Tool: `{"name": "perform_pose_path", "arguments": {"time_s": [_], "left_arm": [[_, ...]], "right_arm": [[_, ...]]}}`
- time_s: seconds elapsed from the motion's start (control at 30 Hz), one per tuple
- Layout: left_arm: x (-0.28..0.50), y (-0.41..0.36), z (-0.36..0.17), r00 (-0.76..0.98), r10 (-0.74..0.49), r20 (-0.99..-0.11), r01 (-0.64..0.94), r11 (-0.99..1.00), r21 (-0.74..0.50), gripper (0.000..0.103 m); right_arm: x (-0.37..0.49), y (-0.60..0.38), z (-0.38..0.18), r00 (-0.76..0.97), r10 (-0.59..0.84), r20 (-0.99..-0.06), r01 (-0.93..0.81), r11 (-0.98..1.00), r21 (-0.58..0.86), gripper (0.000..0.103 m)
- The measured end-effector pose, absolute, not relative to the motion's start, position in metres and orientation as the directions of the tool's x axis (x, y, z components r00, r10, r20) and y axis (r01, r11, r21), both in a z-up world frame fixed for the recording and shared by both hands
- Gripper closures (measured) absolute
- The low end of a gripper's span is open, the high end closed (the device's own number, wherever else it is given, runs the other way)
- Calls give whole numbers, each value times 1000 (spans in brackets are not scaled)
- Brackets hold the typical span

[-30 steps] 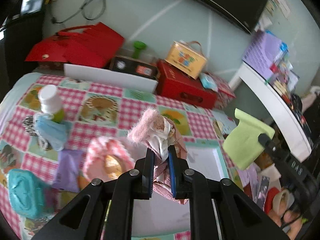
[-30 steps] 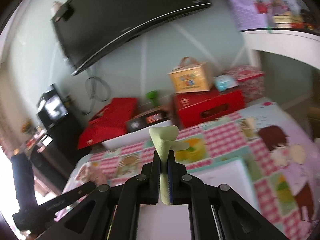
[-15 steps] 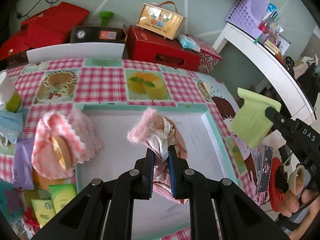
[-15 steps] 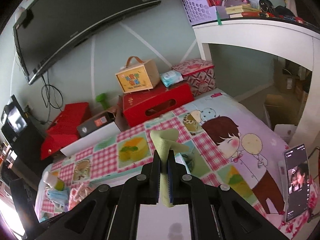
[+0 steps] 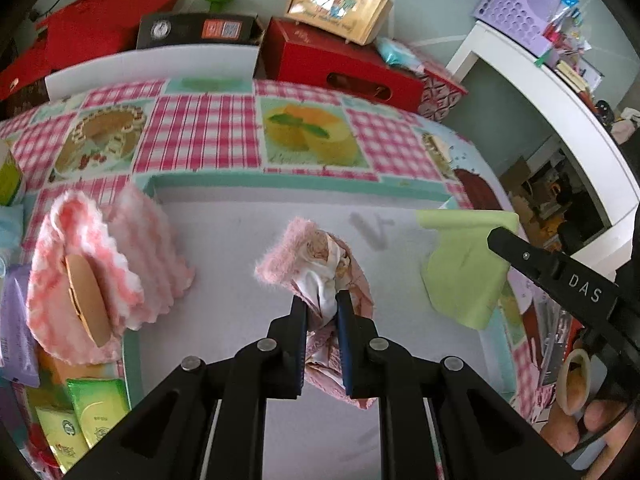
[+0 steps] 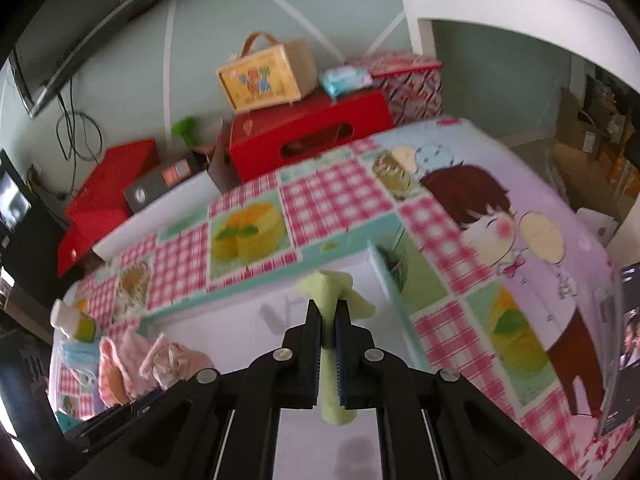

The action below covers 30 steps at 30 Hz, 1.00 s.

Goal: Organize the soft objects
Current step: 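Carry the green cloth with the right gripper into the white tray while the left drops the floral fabric there, then move both grippers back toward the pink knitted cloth beside the tray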

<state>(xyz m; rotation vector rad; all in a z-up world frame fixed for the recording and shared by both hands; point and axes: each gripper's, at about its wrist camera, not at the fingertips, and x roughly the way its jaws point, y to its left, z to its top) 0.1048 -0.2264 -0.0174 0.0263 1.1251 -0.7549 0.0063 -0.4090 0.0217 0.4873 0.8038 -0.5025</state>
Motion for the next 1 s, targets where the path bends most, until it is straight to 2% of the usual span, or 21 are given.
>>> {"name": "perform_pose_path", "arguments": {"time_s": [0.13,0.2,0.27,0.33,0.53,0.6,0.67,0.83,0.93,1.0], "left_arm": [[107,-226,-24,199,-520,-831,543,764,-348,87],[107,-226,-25,192,-514,-836,536,768,-349,81],[107,-226,-25,193,-506,-841,530,775,-344,71],[107,-225,-23,197,-501,-843,523,781,-342,66],[106,-216,-5,222,-518,-826,522,779,-348,59],[104,-212,5,247,-523,-816,527,779,-340,53],[102,-208,13,271,-521,-810,530,783,-326,48],[104,-198,24,306,-517,-799,515,796,-317,45],[110,-193,24,321,-502,-803,488,814,-315,37],[113,-189,23,330,-491,-806,472,825,-310,35]], "right_arm": [[15,-403,14,565,-227,-793,579,794,185,93],[17,-400,13,553,-230,-801,576,800,168,93],[18,-398,14,549,-234,-802,574,804,158,93],[19,-396,17,542,-249,-803,572,809,135,93],[18,-387,37,562,-291,-774,557,825,94,93],[16,-385,43,569,-300,-765,555,827,88,82],[15,-383,48,576,-310,-757,554,828,83,64],[17,-380,50,571,-312,-759,552,830,74,60],[17,-379,48,560,-318,-765,557,828,63,44],[17,-379,48,558,-318,-766,556,829,61,40]]}}
